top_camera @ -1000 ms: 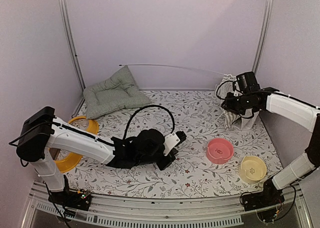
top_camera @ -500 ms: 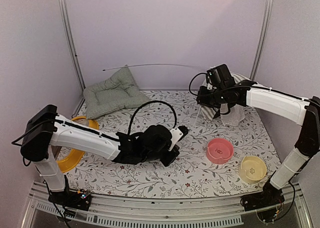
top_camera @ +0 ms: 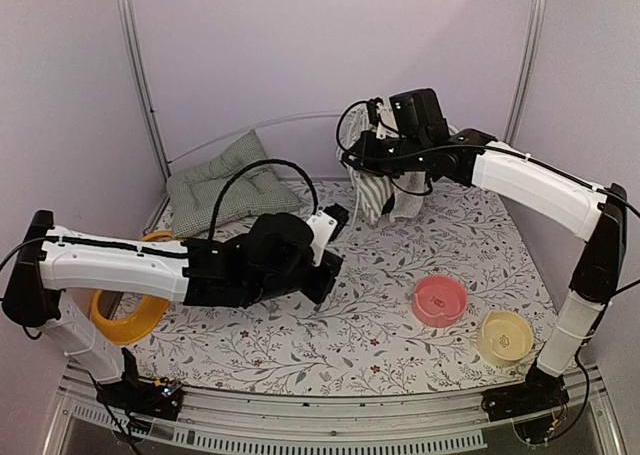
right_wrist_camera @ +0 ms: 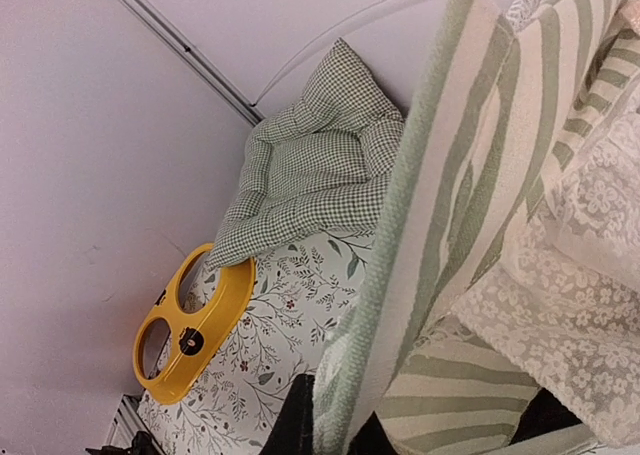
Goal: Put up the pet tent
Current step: Pick up the tent pole from the center of the board.
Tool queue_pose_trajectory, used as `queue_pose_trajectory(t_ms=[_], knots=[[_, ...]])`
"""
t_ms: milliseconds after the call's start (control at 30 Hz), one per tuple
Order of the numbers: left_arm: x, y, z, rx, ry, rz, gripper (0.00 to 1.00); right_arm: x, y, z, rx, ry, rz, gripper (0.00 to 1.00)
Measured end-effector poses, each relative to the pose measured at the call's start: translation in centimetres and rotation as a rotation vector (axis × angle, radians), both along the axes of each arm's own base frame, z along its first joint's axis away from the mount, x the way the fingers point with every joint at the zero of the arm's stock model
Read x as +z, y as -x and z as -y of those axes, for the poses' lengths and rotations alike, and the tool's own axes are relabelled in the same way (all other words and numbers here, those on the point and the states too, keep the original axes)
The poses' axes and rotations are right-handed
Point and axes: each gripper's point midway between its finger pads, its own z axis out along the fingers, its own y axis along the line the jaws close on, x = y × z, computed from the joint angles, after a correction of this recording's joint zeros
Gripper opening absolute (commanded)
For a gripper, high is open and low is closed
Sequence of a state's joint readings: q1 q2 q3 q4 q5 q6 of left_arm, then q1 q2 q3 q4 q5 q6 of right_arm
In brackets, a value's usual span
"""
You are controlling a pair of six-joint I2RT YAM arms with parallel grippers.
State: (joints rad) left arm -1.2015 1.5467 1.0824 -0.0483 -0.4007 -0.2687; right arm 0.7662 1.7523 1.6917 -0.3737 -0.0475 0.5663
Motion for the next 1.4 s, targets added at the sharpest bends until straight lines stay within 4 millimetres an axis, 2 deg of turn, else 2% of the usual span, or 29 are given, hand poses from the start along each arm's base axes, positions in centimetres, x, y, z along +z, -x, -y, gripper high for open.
queue_pose_trajectory(t_ms=[133, 233, 367, 433, 567, 700, 767, 900, 1067, 1167, 1233, 1400], knots=[[0.6, 0.0, -0.6, 0.037, -0.043, -0.009, 0.00, 0.5, -0.2, -2.0, 0.074, -0.034, 0.006, 0.00], [1.8, 0.2, -1.2, 0.066, -0.082, -0.004, 0.00, 1.5, 0.0, -3.4, 0.135, -0.075, 0.015, 0.00], [4.6, 1.1, -2.2, 0.098, -0.106, 0.017, 0.00, 4.6, 0.7, -5.1, 0.230, -0.161, 0.045, 0.00], [6.2, 1.7, -2.6, 0.114, -0.112, 0.031, 0.00, 6.5, 1.3, -6.0, 0.278, -0.204, 0.067, 0.00], [8.9, 3.3, -3.0, 0.135, -0.124, 0.051, 0.00, 10.5, 4.1, -8.1, 0.407, -0.308, 0.131, 0.00], [11.4, 5.2, -2.6, 0.142, -0.144, 0.057, 0.00, 12.8, 6.7, -9.4, 0.537, -0.428, 0.169, 0.00], [11.4, 5.6, -2.4, 0.154, -0.169, 0.049, 0.00, 13.0, 7.6, -9.6, 0.590, -0.469, 0.167, 0.00], [9.5, 5.4, -2.4, 0.187, -0.241, 0.033, 0.00, 12.7, 8.7, -9.9, 0.662, -0.504, 0.160, 0.00], [7.9, 5.5, -1.3, 0.181, -0.281, -0.009, 0.00, 11.0, 9.1, -9.8, 0.694, -0.510, 0.125, 0.00], [6.9, 6.0, -0.5, 0.150, -0.304, -0.041, 0.00, 9.2, 9.0, -8.5, 0.665, -0.492, 0.095, 0.00], [6.4, 6.3, 0.4, 0.126, -0.315, -0.060, 0.00, 8.8, 9.3, -7.3, 0.649, -0.486, 0.088, 0.00], [6.0, 7.1, 3.4, 0.081, -0.308, -0.076, 0.00, 9.1, 10.6, -4.5, 0.641, -0.492, 0.108, 0.00]])
